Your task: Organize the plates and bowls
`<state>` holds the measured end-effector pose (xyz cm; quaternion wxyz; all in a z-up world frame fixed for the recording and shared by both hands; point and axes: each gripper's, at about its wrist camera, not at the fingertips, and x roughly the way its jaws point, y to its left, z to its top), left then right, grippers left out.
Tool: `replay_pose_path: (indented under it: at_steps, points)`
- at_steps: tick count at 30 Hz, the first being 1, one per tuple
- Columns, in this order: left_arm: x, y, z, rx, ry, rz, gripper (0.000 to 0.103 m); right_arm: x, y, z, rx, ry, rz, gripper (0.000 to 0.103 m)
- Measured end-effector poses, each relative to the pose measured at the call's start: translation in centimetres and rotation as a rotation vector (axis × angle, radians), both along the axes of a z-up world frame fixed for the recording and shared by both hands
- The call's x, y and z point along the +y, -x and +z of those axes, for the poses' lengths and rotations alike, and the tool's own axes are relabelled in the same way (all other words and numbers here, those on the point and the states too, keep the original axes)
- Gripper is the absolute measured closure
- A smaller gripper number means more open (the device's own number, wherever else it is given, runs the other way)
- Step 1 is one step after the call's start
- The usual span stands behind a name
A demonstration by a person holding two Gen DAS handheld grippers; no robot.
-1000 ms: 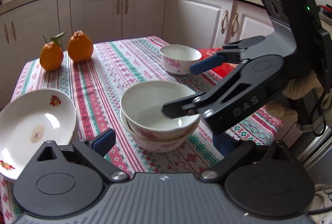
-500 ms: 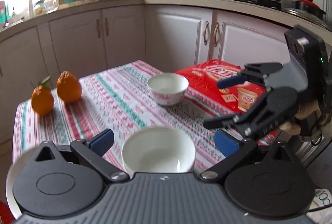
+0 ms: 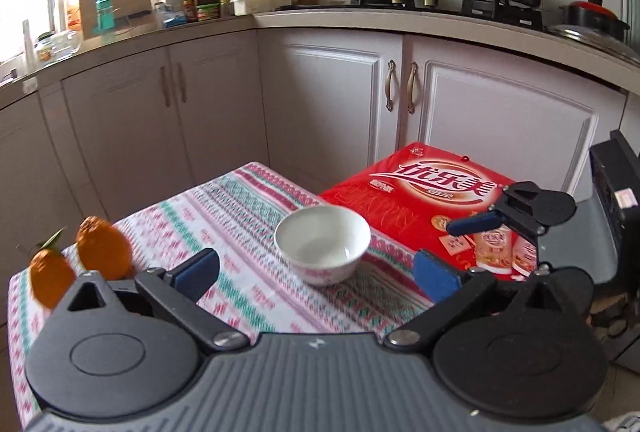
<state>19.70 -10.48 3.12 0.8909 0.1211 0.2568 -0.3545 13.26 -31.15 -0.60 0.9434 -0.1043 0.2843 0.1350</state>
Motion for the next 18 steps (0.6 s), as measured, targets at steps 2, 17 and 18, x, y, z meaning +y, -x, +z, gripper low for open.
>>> replay_pose_path:
  at_steps: [2,17,18]
  points:
    - [-1.0,-1.5,-0.5,0.007,-0.008,-0.028,0.001,-0.4,-0.8,-0.5,0.002,0.011,-0.020,0.000]
    - [-6.8,-12.0,-5.9,0.176,-0.113,-0.098,0.001,-2.4,-7.3,-3.8,0.055,0.017,-0.030,0.000]
    - [-7.0,-12.5,-6.3,0.189,-0.112,-0.097,0.001,-2.4,-7.6,-4.0,0.057,0.014,-0.024,0.000]
